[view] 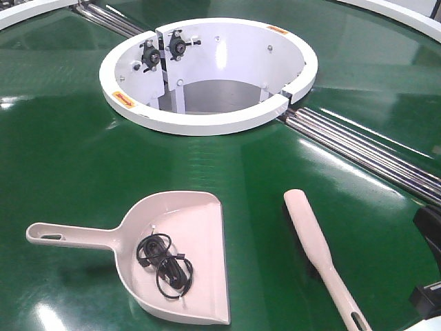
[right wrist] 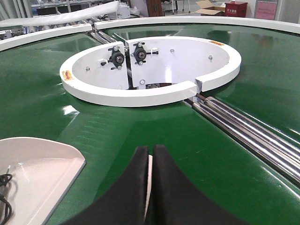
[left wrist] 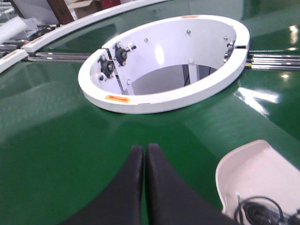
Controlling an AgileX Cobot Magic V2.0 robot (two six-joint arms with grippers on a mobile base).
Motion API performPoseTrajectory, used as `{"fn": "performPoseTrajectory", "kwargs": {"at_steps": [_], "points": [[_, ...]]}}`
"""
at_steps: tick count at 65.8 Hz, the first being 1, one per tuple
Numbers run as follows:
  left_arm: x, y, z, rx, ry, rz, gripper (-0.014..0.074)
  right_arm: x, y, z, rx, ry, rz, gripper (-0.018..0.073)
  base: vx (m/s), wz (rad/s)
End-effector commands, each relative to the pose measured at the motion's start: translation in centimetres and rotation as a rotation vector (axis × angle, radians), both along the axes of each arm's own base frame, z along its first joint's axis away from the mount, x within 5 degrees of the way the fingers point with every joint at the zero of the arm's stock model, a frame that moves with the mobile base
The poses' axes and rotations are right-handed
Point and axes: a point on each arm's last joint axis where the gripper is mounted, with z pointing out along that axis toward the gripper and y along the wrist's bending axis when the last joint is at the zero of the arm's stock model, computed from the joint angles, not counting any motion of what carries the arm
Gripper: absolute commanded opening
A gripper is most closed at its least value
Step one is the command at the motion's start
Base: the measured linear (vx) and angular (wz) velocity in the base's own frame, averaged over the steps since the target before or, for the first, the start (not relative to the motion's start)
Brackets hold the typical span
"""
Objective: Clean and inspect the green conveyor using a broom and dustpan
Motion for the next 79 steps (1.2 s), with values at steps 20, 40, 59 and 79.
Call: {"fn": "performPoseTrajectory", "kwargs": {"at_steps": [20,40,59,79], "points": [[-1.6,0.3,0.6,-0.052,-0.108,-0.011,-0.0025,0.2,0.0,1.6,0.025,-0.097,-0.009,-0.0005,0.00,0.00],[-1.6,0.3,0.6,-0.052,-0.108,-0.011,-0.0025,0.2,0.0,1.6,0.025,-0.097,-0.009,-0.0005,0.00,0.00],[-2.3,0.9,0.9,-0.069,-0.139,0.032,-0.0025,0.2,0.0,1.6,0.025,-0.097,-0.009,-0.0005,0.00,0.00],[-5.3,2.8,-5.8,-0.194,-0.229,0.203,-0.0025,0.2,0.0,1.6,0.025,-0.097,-0.009,-0.0005,0.00,0.00]]}}
